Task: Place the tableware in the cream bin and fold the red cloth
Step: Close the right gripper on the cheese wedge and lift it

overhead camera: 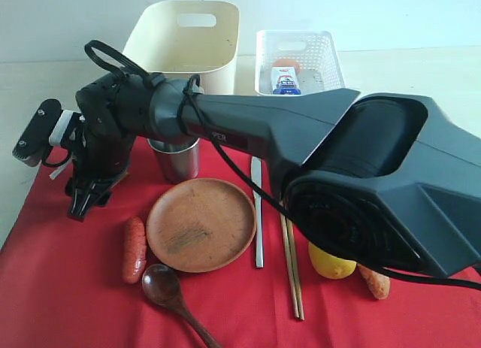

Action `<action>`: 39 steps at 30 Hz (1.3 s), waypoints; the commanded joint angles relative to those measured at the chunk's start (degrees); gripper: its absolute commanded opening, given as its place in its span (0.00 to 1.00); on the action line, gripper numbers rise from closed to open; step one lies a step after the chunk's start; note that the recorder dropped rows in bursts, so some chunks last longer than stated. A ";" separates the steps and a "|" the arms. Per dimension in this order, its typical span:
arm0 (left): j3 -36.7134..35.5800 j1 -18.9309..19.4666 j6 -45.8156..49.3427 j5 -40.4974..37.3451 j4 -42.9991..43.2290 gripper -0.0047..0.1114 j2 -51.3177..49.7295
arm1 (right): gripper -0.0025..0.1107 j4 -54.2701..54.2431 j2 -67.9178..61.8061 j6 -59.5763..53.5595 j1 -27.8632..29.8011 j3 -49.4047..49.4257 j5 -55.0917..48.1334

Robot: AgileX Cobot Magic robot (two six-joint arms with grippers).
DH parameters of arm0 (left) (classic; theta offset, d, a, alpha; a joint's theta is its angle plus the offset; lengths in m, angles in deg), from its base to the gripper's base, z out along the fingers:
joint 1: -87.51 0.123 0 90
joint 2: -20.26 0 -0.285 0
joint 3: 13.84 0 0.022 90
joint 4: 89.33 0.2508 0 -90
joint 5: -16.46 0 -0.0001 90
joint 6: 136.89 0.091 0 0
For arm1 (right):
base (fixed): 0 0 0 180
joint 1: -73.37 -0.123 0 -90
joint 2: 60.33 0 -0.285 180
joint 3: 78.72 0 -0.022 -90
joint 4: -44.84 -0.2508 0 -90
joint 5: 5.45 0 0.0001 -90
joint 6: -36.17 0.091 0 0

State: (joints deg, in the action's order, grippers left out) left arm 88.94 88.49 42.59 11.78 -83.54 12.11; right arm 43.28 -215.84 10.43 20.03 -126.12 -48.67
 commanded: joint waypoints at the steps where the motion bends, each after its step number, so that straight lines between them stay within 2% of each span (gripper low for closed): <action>1: 0.00 0.06 -0.19 -0.09 0.09 0.04 0.37 | 0.02 0.26 0.31 0.40 0.02 0.25 -5.43; 14: 0.00 0.06 -0.19 -0.09 0.09 0.04 0.37 | 0.02 0.06 7.80 0.93 0.02 0.25 -7.07; 16: 0.00 0.06 -0.19 -0.09 0.09 0.04 0.37 | 0.02 0.28 7.80 -8.81 0.02 0.25 -12.30; 17: 0.00 0.06 -0.19 -0.09 0.09 0.04 0.37 | 0.02 0.28 7.80 -19.56 0.02 0.25 -17.63; 18: 0.00 0.06 -0.19 -0.09 0.09 0.04 0.37 | 0.02 0.28 7.80 -24.27 0.02 0.25 -19.43; 20: 0.00 0.06 -0.19 -0.09 0.09 0.04 0.37 | 0.02 -1.81 7.80 -33.91 0.02 0.25 -17.38; 23: 0.00 0.06 -0.19 -0.09 0.09 0.04 0.37 | 0.02 -8.87 7.46 -42.07 0.13 0.25 -12.72; 27: 0.00 0.06 -0.19 -0.09 0.09 0.04 0.37 | 0.02 -7.62 7.01 -40.73 0.03 0.25 -10.37; 31: 0.00 0.06 -0.19 -0.09 0.09 0.04 0.37 | 0.21 -6.05 7.01 -34.73 0.03 0.25 -5.75; 37: 0.00 0.06 -0.19 -0.09 0.09 0.04 0.37 | 0.60 -6.05 7.01 -34.18 0.03 0.25 -5.13; 39: 0.00 0.06 -0.19 -0.09 0.09 0.04 0.37 | 0.66 -5.58 7.01 -34.18 0.03 0.25 -4.84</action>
State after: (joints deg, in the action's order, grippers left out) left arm 88.94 88.49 42.59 11.78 -83.54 12.11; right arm 37.04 -209.02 -24.23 20.03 -126.00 -54.52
